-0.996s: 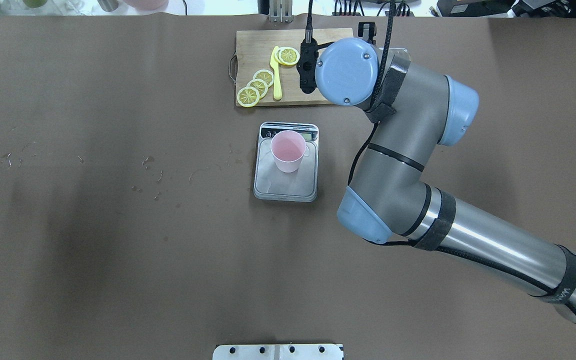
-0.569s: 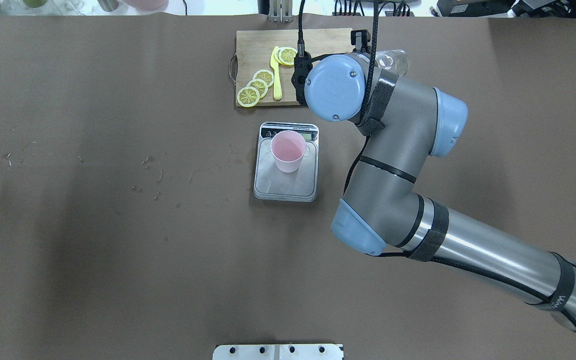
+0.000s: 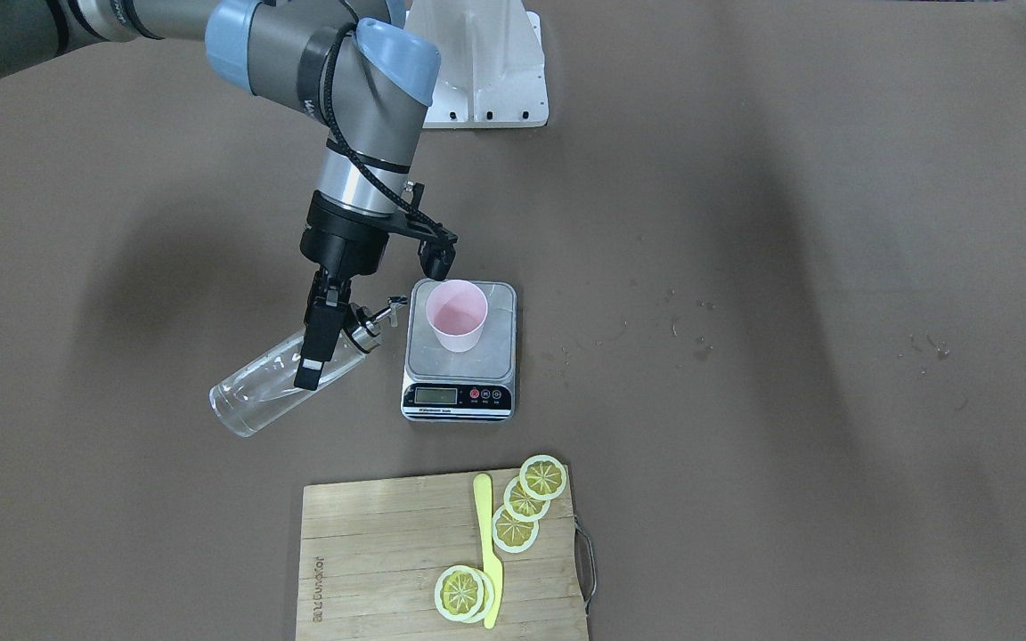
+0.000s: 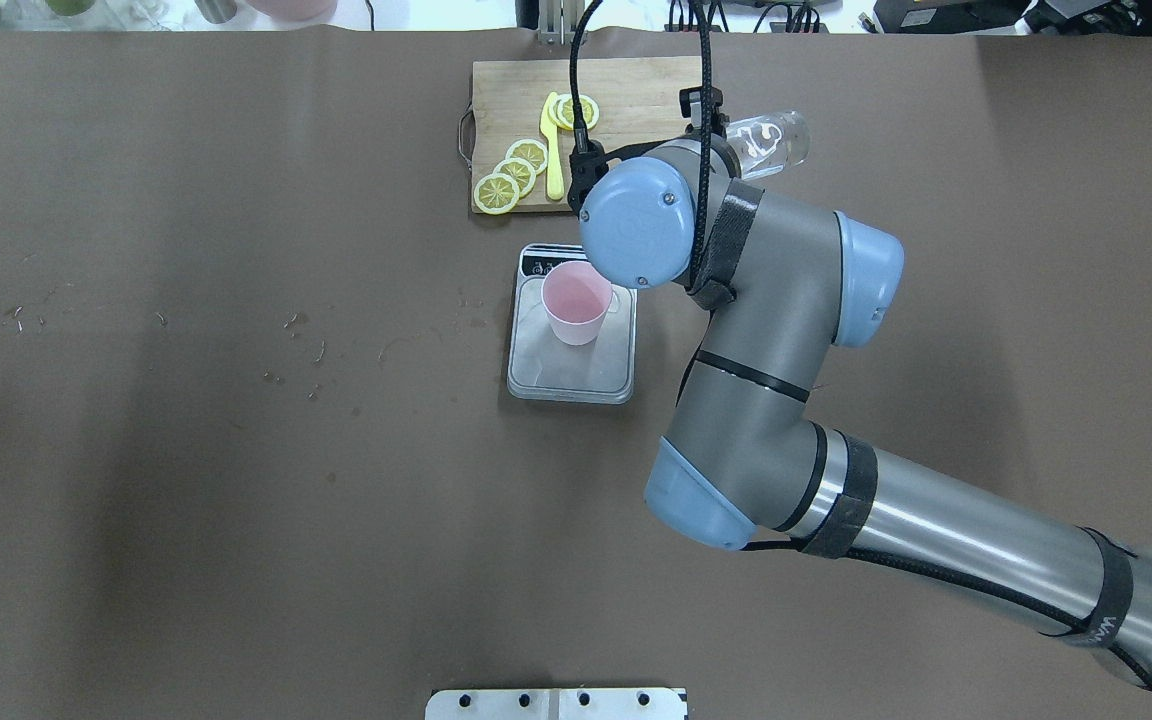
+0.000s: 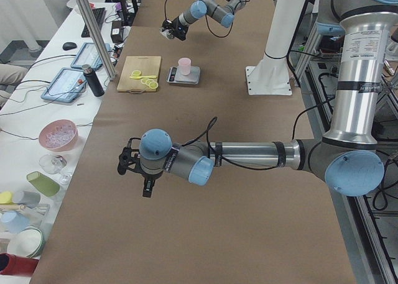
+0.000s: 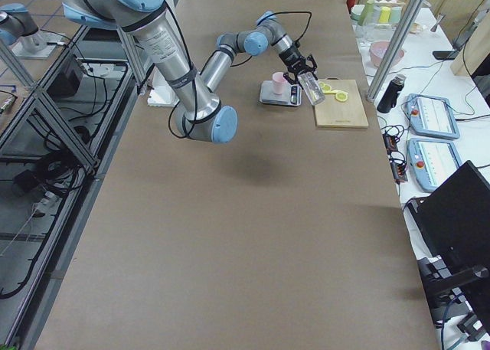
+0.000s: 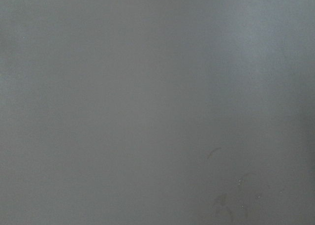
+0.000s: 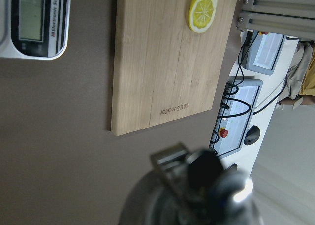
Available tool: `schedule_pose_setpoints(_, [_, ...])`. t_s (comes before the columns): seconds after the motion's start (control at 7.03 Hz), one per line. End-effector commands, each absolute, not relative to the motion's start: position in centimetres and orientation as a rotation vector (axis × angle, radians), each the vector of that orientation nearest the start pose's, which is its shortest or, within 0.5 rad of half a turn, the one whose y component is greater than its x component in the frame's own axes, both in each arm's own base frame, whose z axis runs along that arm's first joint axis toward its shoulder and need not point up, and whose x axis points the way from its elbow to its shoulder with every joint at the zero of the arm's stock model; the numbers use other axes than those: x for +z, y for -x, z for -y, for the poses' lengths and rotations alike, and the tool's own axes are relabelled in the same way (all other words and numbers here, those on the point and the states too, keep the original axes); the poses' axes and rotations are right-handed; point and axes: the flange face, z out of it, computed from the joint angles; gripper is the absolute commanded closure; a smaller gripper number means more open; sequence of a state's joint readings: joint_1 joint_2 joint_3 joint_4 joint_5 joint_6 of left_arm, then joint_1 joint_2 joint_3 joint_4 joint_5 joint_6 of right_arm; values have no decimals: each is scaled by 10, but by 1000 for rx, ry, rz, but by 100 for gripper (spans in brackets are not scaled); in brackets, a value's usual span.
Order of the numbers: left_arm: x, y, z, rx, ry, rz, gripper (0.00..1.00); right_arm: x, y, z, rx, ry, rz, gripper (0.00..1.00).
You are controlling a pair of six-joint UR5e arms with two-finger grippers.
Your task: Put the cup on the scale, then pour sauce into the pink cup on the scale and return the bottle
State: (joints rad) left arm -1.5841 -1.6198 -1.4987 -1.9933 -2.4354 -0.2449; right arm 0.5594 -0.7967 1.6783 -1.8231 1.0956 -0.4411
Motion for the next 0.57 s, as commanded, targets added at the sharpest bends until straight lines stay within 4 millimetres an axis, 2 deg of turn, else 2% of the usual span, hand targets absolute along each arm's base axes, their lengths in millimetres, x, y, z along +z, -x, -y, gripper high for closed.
schedule_pose_setpoints(0.0, [617, 73, 527, -82, -279, -888, 3, 180, 496, 497, -1258, -761, -314, 100])
schedule_pose_setpoints(0.43, [620, 79, 524, -96, -280, -885, 3, 183, 508, 486, -1275, -757, -354, 100])
